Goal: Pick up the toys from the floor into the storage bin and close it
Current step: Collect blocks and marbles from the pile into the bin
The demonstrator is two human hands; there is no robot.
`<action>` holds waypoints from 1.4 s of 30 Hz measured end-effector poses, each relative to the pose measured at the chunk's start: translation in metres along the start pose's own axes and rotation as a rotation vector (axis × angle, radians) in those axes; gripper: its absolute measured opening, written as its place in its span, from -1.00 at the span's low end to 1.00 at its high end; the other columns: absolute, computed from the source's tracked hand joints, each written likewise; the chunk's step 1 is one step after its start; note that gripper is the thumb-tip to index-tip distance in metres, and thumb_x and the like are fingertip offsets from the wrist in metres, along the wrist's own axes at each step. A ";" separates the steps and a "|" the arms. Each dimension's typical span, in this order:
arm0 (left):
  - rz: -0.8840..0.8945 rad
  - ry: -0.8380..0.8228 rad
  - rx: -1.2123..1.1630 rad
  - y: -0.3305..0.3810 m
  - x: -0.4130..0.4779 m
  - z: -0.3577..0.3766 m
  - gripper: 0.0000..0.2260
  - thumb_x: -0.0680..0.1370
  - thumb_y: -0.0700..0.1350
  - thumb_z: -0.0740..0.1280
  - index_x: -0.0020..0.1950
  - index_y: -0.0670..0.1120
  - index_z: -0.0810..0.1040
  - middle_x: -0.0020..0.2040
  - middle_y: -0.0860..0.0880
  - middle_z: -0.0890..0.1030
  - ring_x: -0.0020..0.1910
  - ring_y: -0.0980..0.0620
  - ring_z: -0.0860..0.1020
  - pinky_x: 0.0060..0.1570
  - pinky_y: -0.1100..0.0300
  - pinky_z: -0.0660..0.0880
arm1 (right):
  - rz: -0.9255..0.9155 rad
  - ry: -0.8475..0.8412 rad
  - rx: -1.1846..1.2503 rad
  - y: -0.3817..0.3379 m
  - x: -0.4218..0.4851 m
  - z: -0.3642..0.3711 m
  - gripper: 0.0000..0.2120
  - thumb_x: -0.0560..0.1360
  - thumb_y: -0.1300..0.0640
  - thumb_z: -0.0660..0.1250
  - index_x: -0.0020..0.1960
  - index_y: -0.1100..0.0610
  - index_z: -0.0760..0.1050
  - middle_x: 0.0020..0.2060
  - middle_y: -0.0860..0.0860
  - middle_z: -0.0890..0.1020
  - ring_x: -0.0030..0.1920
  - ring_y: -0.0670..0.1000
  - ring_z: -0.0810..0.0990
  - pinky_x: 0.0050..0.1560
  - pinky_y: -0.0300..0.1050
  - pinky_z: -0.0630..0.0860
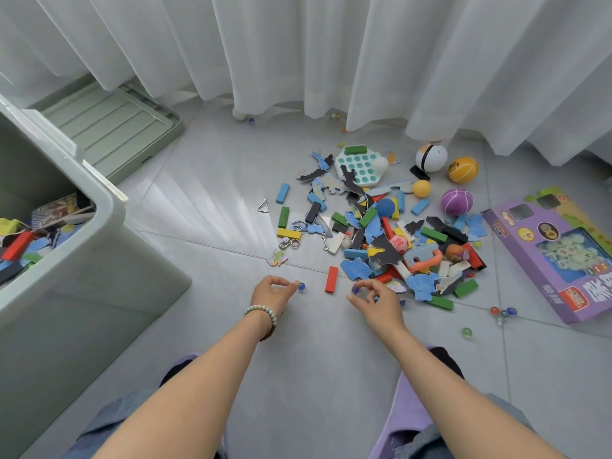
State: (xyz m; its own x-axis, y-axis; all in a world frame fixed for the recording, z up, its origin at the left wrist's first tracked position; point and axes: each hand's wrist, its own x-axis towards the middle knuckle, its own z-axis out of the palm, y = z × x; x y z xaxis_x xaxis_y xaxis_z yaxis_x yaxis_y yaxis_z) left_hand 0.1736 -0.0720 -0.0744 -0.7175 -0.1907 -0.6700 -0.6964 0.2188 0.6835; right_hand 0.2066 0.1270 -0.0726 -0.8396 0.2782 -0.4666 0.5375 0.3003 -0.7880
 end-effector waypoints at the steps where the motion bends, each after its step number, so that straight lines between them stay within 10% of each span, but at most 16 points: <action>1: 0.017 0.005 0.025 -0.001 0.002 0.000 -0.80 0.44 -0.01 0.44 -0.09 -0.07 0.50 -0.34 -0.02 0.44 -0.45 0.08 0.35 -0.46 0.28 0.31 | -0.007 0.015 -0.031 0.002 0.001 0.001 -0.84 0.42 0.16 0.45 -0.02 0.04 0.55 -0.36 -0.10 0.35 -0.36 -0.09 0.29 -0.34 -0.26 0.29; 12: 0.146 0.014 0.152 -0.005 0.015 0.019 -0.85 0.41 -0.09 0.47 -0.11 -0.09 0.55 -0.42 0.07 0.37 -0.44 0.14 0.32 -0.37 0.31 0.31 | 0.006 0.113 -0.082 0.008 0.009 0.010 -0.91 0.46 0.14 0.41 -0.06 0.13 0.57 -0.37 -0.07 0.40 -0.31 -0.05 0.40 -0.34 -0.29 0.32; 24: -0.041 -0.083 0.003 0.045 -0.014 -0.009 -0.68 0.59 -0.08 0.12 -0.35 -0.12 0.42 -0.50 -0.01 0.32 -0.54 0.05 0.24 -0.58 0.37 0.14 | 0.495 -0.111 0.755 -0.076 -0.018 0.008 -0.70 0.58 0.21 0.09 -0.33 0.18 0.29 -0.39 0.09 0.42 -0.48 -0.02 0.27 -0.61 -0.27 0.18; 35: 0.120 -0.036 -0.447 0.181 -0.136 -0.240 -0.61 0.62 0.12 0.07 -0.32 -0.07 0.32 -0.63 0.09 0.29 -0.73 0.18 0.18 -0.68 0.48 0.07 | 0.121 -0.584 0.466 -0.303 -0.132 0.073 -0.74 0.61 0.12 0.09 -0.25 0.11 0.31 -0.59 -0.06 0.28 -0.66 -0.13 0.15 -0.63 -0.33 0.06; 42: 0.050 0.219 -0.974 0.086 -0.165 -0.387 -0.78 0.64 -0.20 0.12 -0.08 -0.27 0.49 -0.45 -0.08 0.57 -0.47 0.05 0.57 -0.48 0.33 0.55 | 0.288 -0.734 0.515 -0.351 -0.196 0.192 -0.86 0.60 0.25 0.14 0.10 0.30 0.39 -0.07 0.20 0.53 -0.10 0.09 0.58 -0.41 -0.19 0.58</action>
State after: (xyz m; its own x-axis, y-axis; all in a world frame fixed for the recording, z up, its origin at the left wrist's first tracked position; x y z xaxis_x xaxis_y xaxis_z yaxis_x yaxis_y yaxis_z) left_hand 0.2264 -0.3923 0.2072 -0.6654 -0.3963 -0.6326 -0.3045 -0.6296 0.7147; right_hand 0.1672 -0.2083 0.2182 -0.6137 -0.4184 -0.6696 0.7785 -0.1793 -0.6015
